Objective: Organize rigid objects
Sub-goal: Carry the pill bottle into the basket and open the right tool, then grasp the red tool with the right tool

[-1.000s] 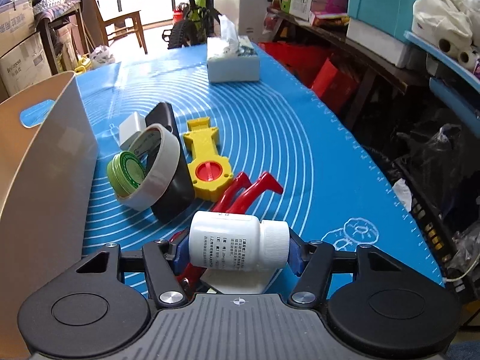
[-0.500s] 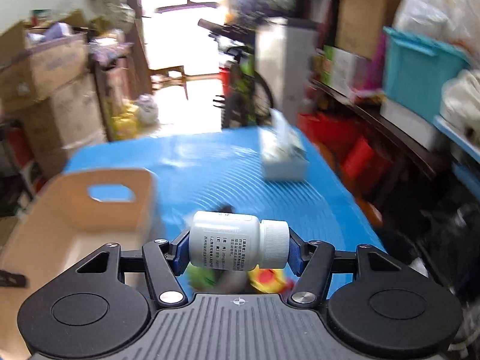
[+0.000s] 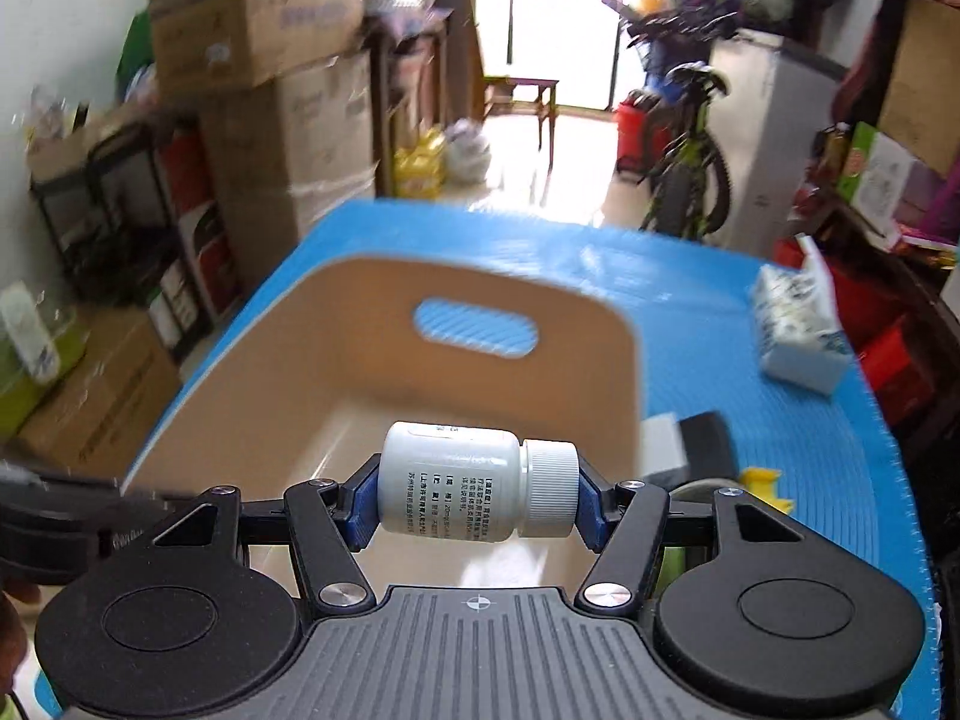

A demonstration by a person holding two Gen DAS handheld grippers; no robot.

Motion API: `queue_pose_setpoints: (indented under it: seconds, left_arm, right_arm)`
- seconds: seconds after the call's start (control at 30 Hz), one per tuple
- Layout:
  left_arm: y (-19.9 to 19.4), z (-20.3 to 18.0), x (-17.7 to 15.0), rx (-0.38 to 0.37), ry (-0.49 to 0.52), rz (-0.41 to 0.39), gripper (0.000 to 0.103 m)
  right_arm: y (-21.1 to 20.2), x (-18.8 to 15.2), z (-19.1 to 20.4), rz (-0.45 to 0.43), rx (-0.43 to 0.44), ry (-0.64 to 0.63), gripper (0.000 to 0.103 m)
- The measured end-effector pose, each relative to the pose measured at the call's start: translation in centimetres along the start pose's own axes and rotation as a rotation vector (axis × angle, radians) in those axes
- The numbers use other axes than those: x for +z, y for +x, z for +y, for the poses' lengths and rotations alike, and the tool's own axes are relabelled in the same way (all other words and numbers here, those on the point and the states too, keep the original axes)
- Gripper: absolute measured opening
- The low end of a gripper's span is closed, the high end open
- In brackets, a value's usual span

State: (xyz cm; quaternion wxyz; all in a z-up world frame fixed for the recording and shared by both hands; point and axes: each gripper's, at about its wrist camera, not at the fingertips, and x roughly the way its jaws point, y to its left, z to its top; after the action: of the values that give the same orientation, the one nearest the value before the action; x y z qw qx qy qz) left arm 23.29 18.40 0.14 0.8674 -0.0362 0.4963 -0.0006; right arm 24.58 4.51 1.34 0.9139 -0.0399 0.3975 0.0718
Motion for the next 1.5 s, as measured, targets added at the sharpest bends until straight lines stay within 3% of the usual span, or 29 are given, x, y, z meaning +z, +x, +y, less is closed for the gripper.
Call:
queue_pose_setpoints:
  seconds: [0.2, 0.5, 0.67, 0.83, 1.03, 1.27, 1.5]
  left_arm:
    - [0.0, -0.1, 0.0, 0.001, 0.004, 0.0, 0.006]
    - [-0.1, -0.3, 0.0, 0.008, 0.01, -0.002, 0.006]
    - [0.0, -0.3, -0.1, 0.011, 0.015, 0.0, 0.006]
    - [0.0, -0.2, 0.0, 0.012, 0.017, 0.001, 0.006]
    - [0.0, -0.3, 0.0, 0.013, 0.018, 0.002, 0.007]
    - [0.0, -0.4, -0.1, 0.015, 0.02, 0.003, 0.007]
    - [0.0, -0.2, -0.1, 0.016, 0.019, 0.005, 0.007]
  right_arm:
    - [2.2, -0.7, 2.0, 0.123, 0.014, -0.05, 0.065]
    - [4.9, -1.3, 1.4, 0.329, 0.031, -0.004, 0.065]
    - [3.9, -1.3, 1.5, 0.298, 0.042, -0.014, 0.071]
    - [0.8, -0.7, 0.7, 0.212, 0.087, 0.008, 0.072]
    - [-4.5, 0.8, -2.9, 0.076, 0.066, 0.045, 0.079]
    - [-6.4, -0.3, -9.9, 0.028, -0.087, 0.059, 0.08]
    - [-4.7, -4.3, -16.3, 0.118, -0.218, 0.168, 0.08]
